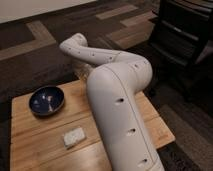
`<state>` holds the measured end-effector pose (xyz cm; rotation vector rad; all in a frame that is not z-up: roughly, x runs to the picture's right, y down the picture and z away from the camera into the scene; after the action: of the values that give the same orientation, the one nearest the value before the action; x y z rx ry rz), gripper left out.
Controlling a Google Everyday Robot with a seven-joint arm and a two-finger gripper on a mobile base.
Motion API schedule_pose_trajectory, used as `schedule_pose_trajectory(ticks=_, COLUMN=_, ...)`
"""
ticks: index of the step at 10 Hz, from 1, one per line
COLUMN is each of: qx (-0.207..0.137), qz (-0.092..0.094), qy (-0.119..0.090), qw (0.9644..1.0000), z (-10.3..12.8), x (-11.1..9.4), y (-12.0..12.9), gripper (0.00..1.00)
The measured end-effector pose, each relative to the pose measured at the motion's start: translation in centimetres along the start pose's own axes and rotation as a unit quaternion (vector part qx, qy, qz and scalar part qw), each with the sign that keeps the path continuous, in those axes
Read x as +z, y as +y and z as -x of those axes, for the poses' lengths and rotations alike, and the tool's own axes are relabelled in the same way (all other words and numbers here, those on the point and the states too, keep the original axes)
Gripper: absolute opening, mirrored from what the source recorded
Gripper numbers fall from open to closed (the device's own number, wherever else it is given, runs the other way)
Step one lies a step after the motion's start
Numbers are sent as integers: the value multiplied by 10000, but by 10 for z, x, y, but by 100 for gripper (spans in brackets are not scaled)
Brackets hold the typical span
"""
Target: Place the ceramic cup in the ceramic bowl
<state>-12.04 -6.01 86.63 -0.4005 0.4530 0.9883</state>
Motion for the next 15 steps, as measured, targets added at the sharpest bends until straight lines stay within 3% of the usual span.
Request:
schedule_pose_trajectory(ticks=2, qx=-513, qz=-338, qy=-237, qw=9978, z=20, x=-37, y=19, gripper=0)
schedule_pose_trajectory(ticks=3, qx=-874, qz=-390, qy=-414, qw=9945, z=29, x=-59, y=41, gripper=0)
schedule_pose_trajectory(ticks=5, qx=-1432, qz=-175, qy=-776, qw=9865, z=37, x=-88, y=82, gripper=0)
schedule_pose_trajectory(ticks=11, qx=-1429, qz=-197, qy=-774, qw=9865, z=37, x=-88, y=79, gripper=0)
schedule_pose_trajectory(ticks=13, qx=-1921, qz=-240, qy=-1180, qw=9739, z=42, x=-115, y=126, gripper=0)
schedule_pose_trajectory(ticks=15, qx=-2335, qz=-291, qy=-1303, qw=9631, z=25, x=-128, y=160, gripper=0)
